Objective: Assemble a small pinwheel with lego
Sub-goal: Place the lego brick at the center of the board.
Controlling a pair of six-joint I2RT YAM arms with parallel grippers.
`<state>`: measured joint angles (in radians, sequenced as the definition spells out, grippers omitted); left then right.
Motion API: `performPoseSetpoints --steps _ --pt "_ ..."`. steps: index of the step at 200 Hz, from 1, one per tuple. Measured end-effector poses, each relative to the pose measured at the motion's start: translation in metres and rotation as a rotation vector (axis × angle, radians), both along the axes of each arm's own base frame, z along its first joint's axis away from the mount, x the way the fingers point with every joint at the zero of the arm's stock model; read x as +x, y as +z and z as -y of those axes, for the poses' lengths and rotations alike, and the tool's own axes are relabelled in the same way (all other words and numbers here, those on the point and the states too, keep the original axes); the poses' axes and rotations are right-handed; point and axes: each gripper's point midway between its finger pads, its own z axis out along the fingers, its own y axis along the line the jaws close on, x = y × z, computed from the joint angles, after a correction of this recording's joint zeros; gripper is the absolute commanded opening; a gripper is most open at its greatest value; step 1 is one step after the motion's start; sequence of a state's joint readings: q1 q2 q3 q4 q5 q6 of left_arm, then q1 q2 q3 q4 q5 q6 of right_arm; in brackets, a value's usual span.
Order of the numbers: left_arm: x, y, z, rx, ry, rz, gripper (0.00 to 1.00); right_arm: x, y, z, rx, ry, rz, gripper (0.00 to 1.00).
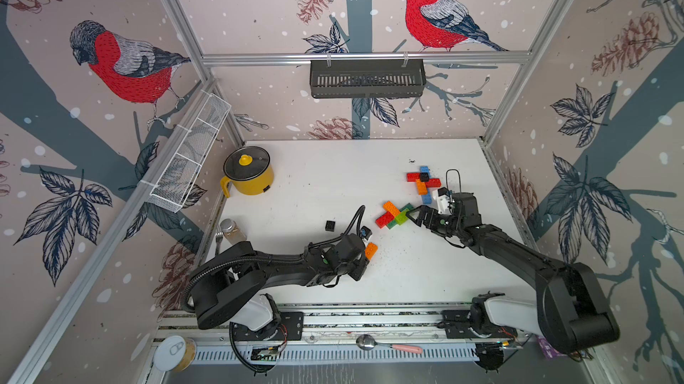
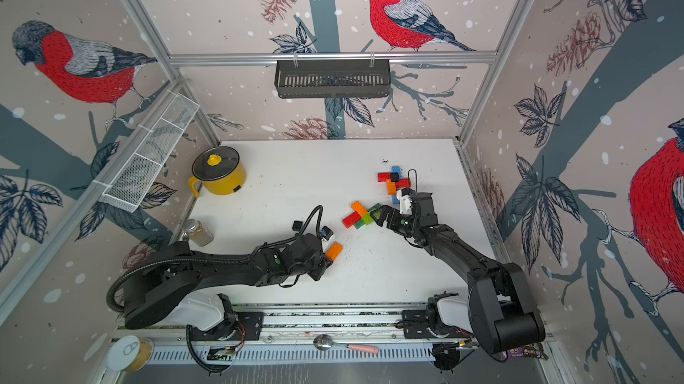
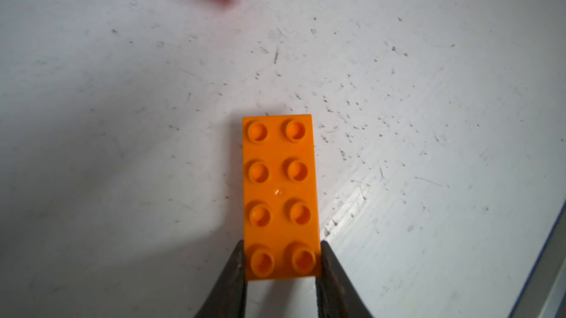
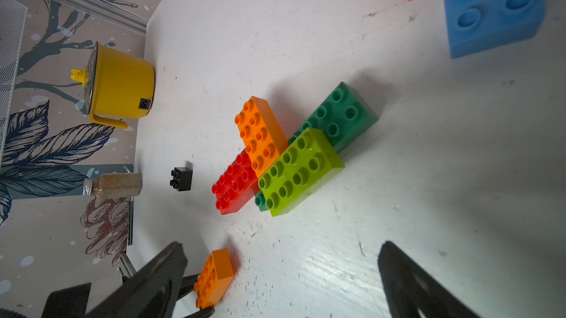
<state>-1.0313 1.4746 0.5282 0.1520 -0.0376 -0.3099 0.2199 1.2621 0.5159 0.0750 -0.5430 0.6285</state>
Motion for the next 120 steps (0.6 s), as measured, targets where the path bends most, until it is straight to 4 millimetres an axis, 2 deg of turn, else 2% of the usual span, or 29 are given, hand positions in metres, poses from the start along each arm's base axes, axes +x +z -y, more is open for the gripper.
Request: performPoseSetpoints --steps 68,120 --pt "0.014 -0.003 0.005 0.005 0.016 0.077 0.34 -0.005 0.012 0.002 -0.001 -0.002 0.023 0.99" --pt "0.006 -0.004 -0.003 -0.022 0.018 0.119 0.39 -0.009 0.012 0.003 -0.006 0.001 0.011 0.99"
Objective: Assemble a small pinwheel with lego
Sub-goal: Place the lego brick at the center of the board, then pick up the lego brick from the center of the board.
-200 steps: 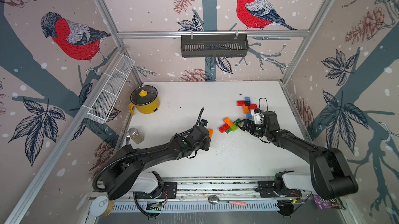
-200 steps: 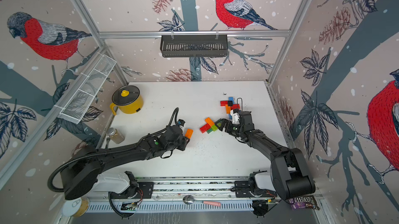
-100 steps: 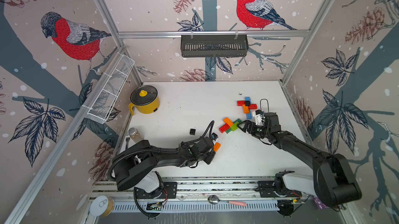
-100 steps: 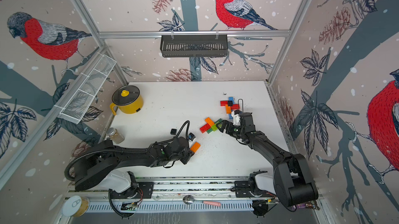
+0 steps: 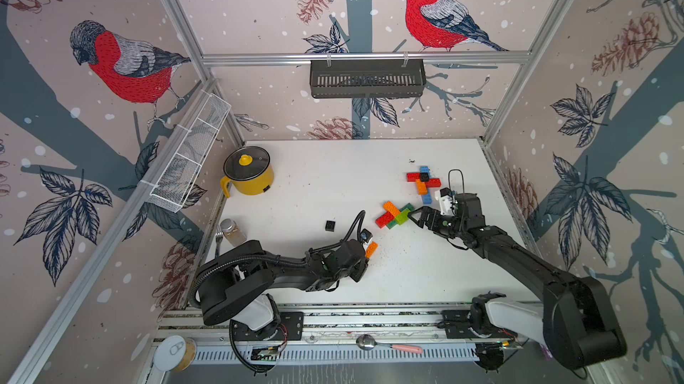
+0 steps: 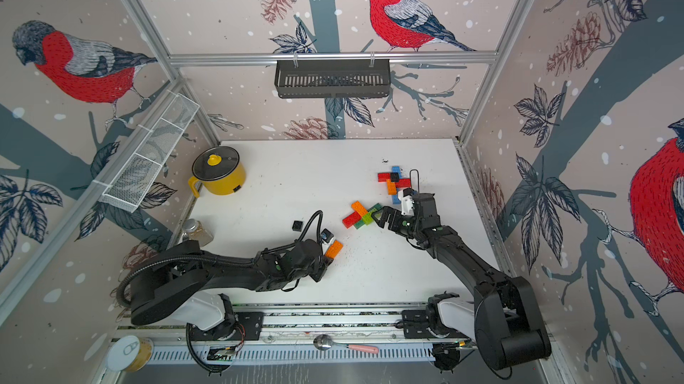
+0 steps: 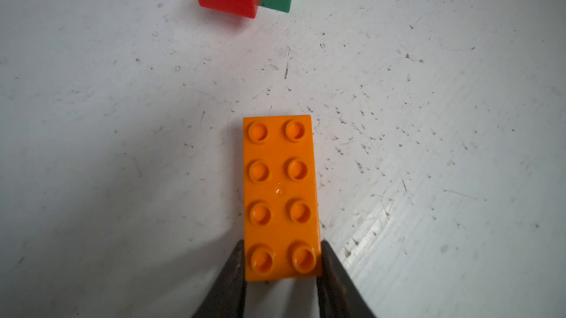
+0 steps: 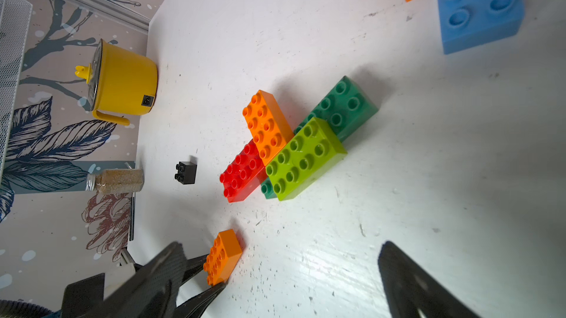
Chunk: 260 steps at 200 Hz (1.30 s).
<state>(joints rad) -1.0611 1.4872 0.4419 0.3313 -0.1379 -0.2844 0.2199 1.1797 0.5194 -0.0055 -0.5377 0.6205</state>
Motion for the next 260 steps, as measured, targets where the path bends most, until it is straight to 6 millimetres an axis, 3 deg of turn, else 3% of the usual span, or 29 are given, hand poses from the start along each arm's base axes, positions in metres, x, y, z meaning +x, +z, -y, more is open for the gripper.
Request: performPoseSetpoints --steps 115,181,235,260 --pt "0.001 0.000 -0.002 -0.036 -0.010 0.060 0.42 -0.001 -0.003 -0.001 -0.008 0.019 0.000 0.99" --pt "0.007 -0.001 0.008 -0.040 -0.025 0.085 0.41 0.004 -0.003 -0.002 -0.007 0.021 -0.007 0.99" --pt "0.007 0.000 0.009 -0.037 -0.031 0.085 0.28 0.011 -0.011 -0.004 -0.013 0.021 -0.031 0.99" --pt "0.006 0.000 0.010 -0.033 -0.037 0.081 0.22 0.029 -0.016 -0.005 -0.038 0.021 -0.028 0.99"
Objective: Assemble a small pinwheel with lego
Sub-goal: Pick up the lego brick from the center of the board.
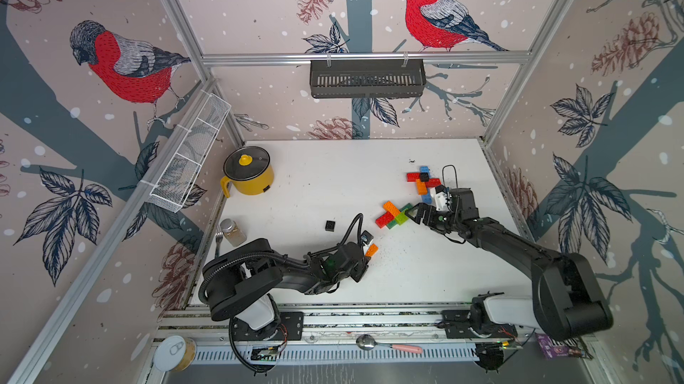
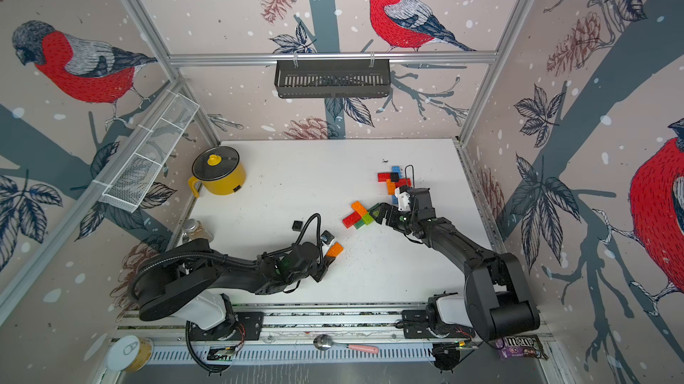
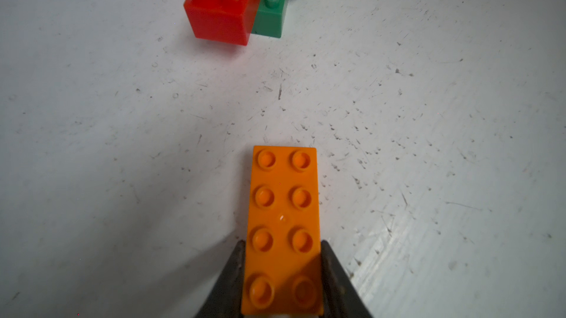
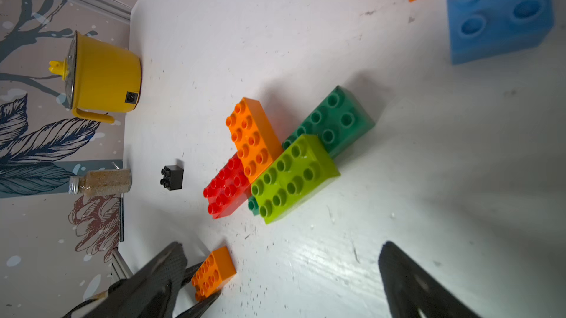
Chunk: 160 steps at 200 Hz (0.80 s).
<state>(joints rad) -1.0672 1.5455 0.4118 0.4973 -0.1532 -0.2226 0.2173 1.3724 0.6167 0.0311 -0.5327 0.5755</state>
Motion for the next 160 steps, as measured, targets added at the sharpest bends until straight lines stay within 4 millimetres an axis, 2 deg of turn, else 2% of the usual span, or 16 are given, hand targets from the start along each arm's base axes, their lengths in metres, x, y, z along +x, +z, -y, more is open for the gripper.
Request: performPoseSetpoints --steps 30,71,104,130,160 --pt "-0.008 0.006 0.001 -0.013 -0.018 -0.024 0.20 0.027 -0.006 -0.006 -0.013 -0.007 0.011 0.99" --pt "-0.013 0.037 -0.004 -0.107 -0.008 -0.001 0.20 0.054 -0.004 -0.028 -0.054 0.035 0.057 0.99" --pt "-0.016 0.050 -0.009 -0.148 0.004 0.002 0.20 0.070 -0.001 -0.039 -0.109 0.047 0.088 0.99" --pt "-0.015 0.059 -0.009 -0.178 0.015 0.013 0.21 0.087 -0.018 -0.045 -0.152 0.062 0.061 0.99" --pt "-0.016 0.064 -0.012 -0.205 0.029 0.006 0.21 0.094 -0.037 -0.049 -0.192 0.082 0.018 0.99"
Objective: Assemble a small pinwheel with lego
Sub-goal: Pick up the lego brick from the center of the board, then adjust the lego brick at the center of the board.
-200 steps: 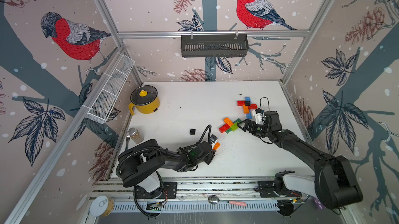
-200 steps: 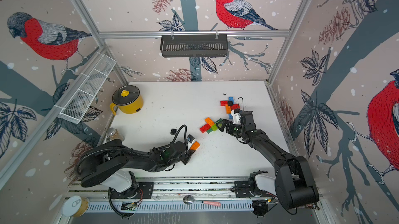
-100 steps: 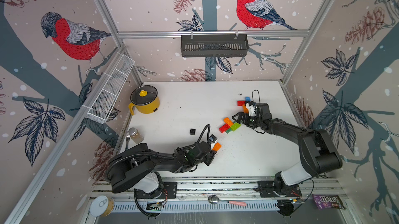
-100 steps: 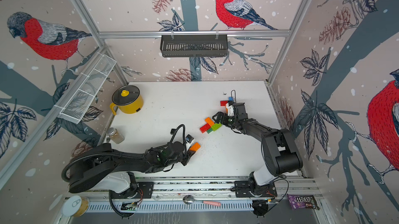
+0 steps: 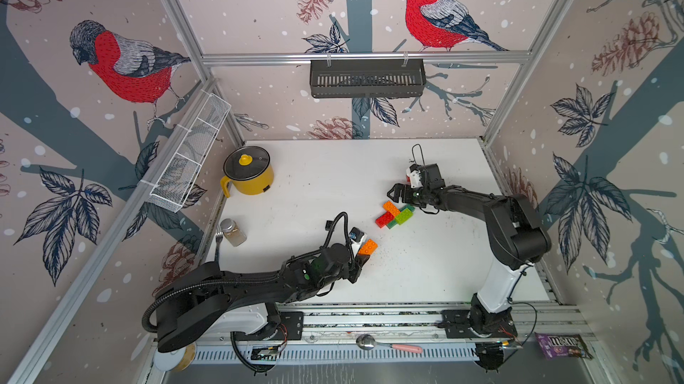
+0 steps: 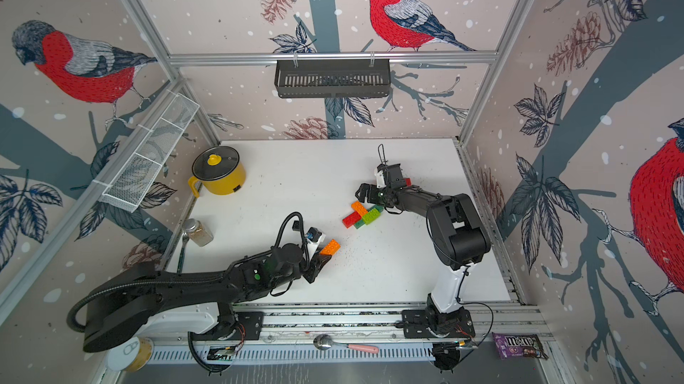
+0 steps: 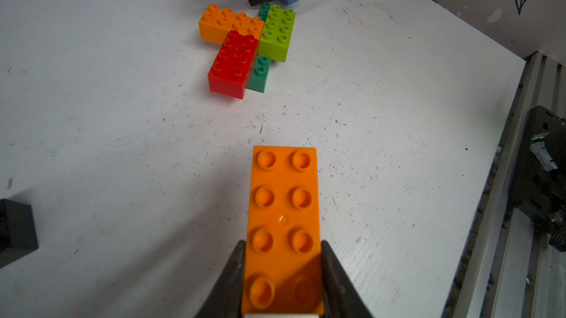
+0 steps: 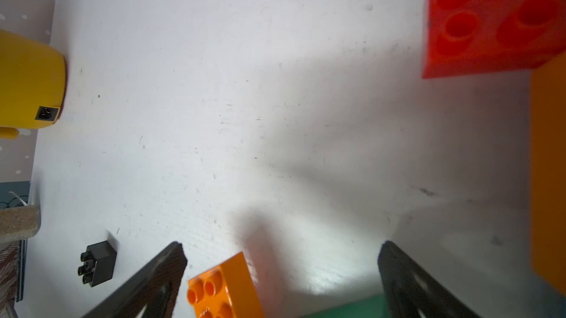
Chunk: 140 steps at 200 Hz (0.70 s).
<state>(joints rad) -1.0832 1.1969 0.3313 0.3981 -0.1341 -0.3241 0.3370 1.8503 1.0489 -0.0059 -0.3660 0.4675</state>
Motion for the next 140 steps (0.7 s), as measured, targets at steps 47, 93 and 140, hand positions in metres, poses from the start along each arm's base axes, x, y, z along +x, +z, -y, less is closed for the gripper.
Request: performPoseSetpoints --steps 47,93,140 --pt "-0.002 -0.003 -0.004 -0.004 0.009 -0.013 0.21 -0.004 -0.006 -0.007 -0.028 0.035 -0.019 0.99" --pt "-0.001 -0.004 -0.004 0.002 0.014 -0.013 0.21 -0.030 -0.006 -0.003 -0.023 0.043 -0.038 0.99" --pt "0.007 -0.007 -0.007 0.029 0.064 -0.006 0.21 -0.075 -0.004 -0.005 0.039 0.037 -0.084 0.99"
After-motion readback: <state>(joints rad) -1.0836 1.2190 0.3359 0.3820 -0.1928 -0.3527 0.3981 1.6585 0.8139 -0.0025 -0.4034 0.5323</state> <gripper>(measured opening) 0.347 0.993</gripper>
